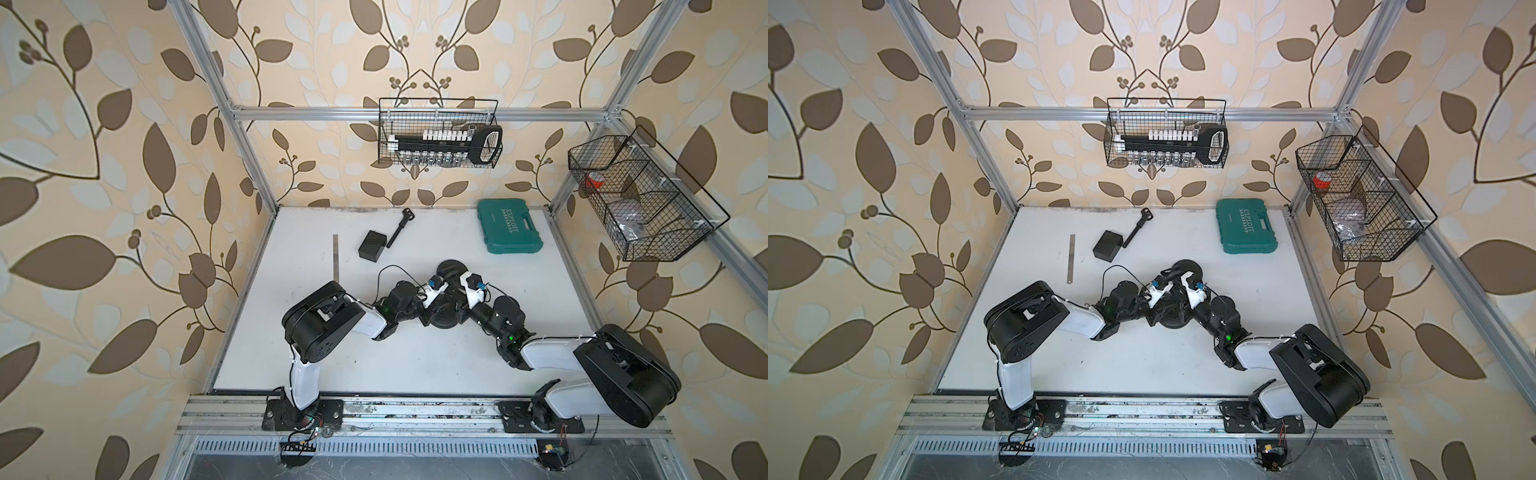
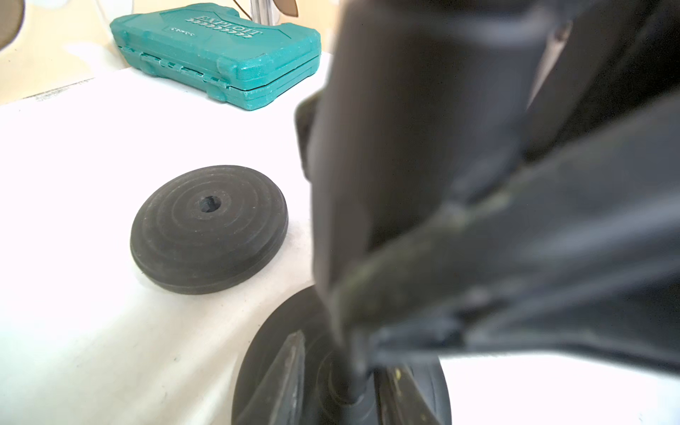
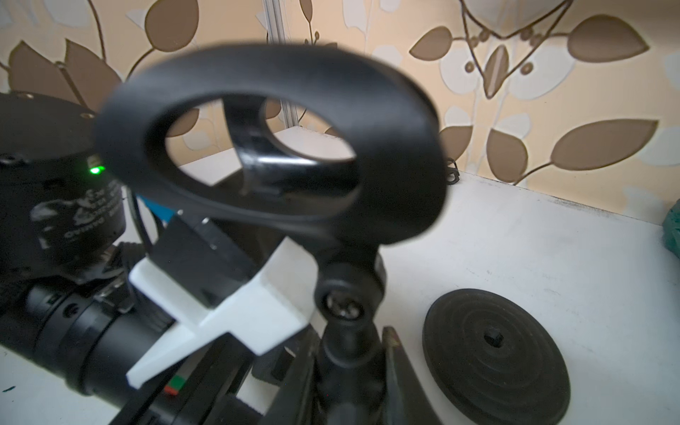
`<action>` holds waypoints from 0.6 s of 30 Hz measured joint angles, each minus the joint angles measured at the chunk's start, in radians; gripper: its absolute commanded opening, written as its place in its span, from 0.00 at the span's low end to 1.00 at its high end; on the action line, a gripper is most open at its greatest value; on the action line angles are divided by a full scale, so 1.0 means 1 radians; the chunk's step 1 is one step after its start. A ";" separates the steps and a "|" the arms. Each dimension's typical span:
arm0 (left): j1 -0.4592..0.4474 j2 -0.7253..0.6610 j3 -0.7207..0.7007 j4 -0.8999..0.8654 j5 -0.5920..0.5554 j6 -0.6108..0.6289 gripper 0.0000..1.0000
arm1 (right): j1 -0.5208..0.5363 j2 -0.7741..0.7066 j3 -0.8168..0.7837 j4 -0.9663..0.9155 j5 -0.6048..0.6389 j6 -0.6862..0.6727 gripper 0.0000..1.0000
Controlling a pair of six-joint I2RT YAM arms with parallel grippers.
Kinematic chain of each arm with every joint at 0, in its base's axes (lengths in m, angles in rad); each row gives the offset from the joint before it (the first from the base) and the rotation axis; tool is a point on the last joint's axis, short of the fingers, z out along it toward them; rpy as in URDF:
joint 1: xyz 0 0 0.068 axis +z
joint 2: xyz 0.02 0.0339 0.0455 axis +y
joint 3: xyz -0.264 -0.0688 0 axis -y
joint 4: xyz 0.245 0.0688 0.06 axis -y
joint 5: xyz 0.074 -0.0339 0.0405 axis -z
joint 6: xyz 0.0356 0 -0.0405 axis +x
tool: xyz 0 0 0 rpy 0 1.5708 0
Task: Assemble a microphone stand
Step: Screw the microphone stand pole into the microphone stand base.
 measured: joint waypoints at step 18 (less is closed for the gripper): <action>0.006 0.000 -0.032 0.074 0.044 -0.034 0.34 | 0.140 -0.126 0.043 -0.262 0.350 0.113 0.00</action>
